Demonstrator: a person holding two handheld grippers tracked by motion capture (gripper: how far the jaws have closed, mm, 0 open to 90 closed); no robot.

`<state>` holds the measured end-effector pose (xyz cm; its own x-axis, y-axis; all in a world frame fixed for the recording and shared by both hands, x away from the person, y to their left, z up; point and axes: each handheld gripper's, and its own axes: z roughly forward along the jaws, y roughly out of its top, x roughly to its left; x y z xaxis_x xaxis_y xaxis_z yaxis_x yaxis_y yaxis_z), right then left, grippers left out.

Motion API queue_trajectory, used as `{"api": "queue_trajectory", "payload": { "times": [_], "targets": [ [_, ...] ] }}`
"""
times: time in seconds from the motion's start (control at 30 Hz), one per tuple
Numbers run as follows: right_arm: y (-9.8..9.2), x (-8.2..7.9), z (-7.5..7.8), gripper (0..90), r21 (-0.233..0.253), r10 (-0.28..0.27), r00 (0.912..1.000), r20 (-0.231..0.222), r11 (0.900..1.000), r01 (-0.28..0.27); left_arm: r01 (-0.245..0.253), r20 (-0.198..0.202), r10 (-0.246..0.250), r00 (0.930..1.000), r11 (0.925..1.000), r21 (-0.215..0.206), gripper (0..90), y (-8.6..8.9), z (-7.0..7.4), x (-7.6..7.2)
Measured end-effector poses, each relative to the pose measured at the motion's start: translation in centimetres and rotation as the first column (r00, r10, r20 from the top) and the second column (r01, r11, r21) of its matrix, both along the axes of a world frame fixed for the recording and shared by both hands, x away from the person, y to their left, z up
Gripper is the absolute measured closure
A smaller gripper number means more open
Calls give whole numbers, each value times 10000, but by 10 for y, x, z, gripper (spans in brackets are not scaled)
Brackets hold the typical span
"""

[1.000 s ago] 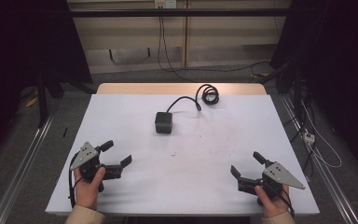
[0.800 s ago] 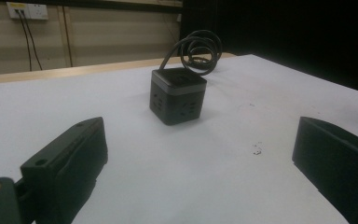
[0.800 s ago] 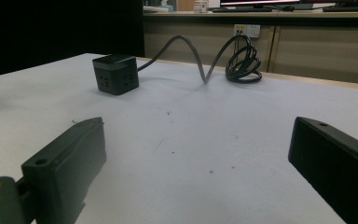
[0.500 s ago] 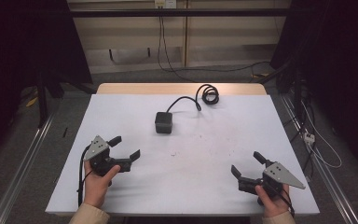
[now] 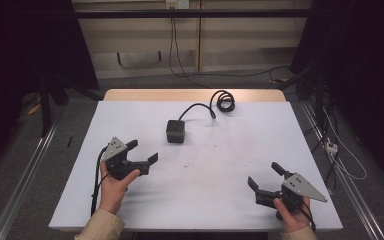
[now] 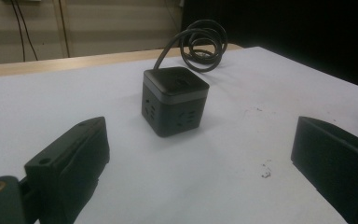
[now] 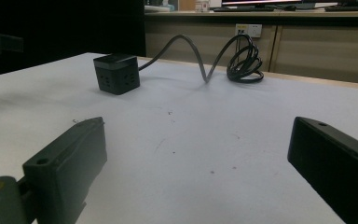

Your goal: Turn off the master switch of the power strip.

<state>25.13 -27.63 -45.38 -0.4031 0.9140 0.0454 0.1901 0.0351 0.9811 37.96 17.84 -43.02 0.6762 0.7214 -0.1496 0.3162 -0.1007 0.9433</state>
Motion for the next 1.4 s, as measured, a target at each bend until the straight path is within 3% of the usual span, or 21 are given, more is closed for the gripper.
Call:
{"api": "queue_trajectory", "payload": {
  "times": [0.27, 0.63, 0.9, 1.4],
  "targets": [
    [0, 0, 0, 41, 24, -21, 10000, 1, 10000, 21, -93, -253, 93, 9996, 10000, -18, 46, -9, 0, 12],
    [-1, 0, 0, 44, 25, -20, 10000, 27, 10000, 20, 26, -342, -15, 9994, 9995, 304, 65, -23, 0, 26],
    [-2, 0, 1, 44, 18, -24, 10000, 30, 10000, 24, 107, -431, -91, 9990, 9992, 378, 62, -31, -3, 32],
    [-1, 0, 1, 44, -9, -5, 10000, 13, 10000, 5, 69, -650, -39, 9979, 9989, 461, 58, -39, 3, 42]
  ]
}}
